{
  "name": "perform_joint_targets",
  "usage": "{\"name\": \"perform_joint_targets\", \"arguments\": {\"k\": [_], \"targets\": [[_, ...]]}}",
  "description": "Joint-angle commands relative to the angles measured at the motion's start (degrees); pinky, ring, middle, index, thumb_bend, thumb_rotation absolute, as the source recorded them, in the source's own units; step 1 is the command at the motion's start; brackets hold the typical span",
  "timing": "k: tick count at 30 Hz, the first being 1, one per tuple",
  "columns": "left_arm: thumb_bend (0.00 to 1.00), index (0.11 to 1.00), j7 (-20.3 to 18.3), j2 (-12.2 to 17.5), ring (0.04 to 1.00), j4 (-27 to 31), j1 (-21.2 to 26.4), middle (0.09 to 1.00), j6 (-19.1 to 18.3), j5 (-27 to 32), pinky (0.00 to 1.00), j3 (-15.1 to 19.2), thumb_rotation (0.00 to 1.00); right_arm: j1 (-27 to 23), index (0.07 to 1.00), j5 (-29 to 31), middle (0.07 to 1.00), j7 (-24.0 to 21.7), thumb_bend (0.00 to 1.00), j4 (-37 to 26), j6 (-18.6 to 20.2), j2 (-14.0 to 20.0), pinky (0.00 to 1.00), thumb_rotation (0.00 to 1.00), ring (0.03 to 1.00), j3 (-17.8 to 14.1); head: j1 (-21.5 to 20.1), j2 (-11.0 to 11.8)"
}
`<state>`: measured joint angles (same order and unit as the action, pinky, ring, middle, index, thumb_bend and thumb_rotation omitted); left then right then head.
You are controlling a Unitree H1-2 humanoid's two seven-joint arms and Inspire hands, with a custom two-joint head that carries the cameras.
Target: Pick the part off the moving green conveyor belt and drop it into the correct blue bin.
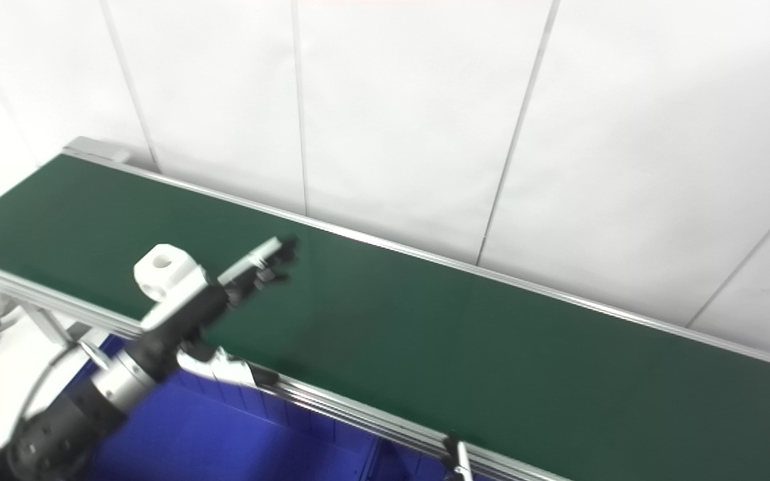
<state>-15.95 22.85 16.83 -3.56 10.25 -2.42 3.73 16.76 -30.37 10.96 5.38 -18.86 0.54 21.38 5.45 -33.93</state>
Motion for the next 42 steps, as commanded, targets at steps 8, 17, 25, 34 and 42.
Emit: {"name": "perform_joint_targets", "arguments": {"k": [8,17,25,34,42], "targets": [[0.68,0.969,1.6,4.3,0.947,-9.1,10.4,0.986,0.8,-9.9,0.89,-0.1,0.26,-0.3,0.971,-0.7,0.92,1.7,0.7,-2.9,-3.2,-0.3,0.81,0.35,0.869,0.1,0.9,-2.7],[0.77,0.947,0.3,8.0,0.958,-14.7,14.5,0.99,-5.2,-20.3,0.86,-2.3,0.14,-0.2,0.973,-0.7,0.919,2.1,0.68,-3.4,-4.1,0.1,0.82,0.37,0.871,0.0,3.8,-3.2],[0.83,0.938,-1.0,10.2,0.95,-14.4,14.7,0.983,-11.9,-29.5,0.88,-6.6,0.09,-0.1,0.986,0.6,0.933,1.1,0.66,-4.0,-3.8,0.8,0.84,0.39,0.886,-0.3,5.5,-2.9],[0.86,0.92,-2.1,11.6,0.972,-16.6,15.1,0.971,-13.1,-33.1,0.94,-9.1,0.07,-0.5,0.987,1.2,0.935,0.9,0.65,-3.5,-3.7,1.1,0.85,0.38,0.89,-0.4,7.4,-2.2],[0.85,0.888,2.2,12.4,0.966,-23.1,16.2,0.961,-10.1,-37.9,1.0,-11.9,0.02,-0.6,0.984,1.6,0.932,0.9,0.65,-3.3,-3.4,1.0,0.84,0.37,0.889,-0.5,7.4,-2.1]]}}
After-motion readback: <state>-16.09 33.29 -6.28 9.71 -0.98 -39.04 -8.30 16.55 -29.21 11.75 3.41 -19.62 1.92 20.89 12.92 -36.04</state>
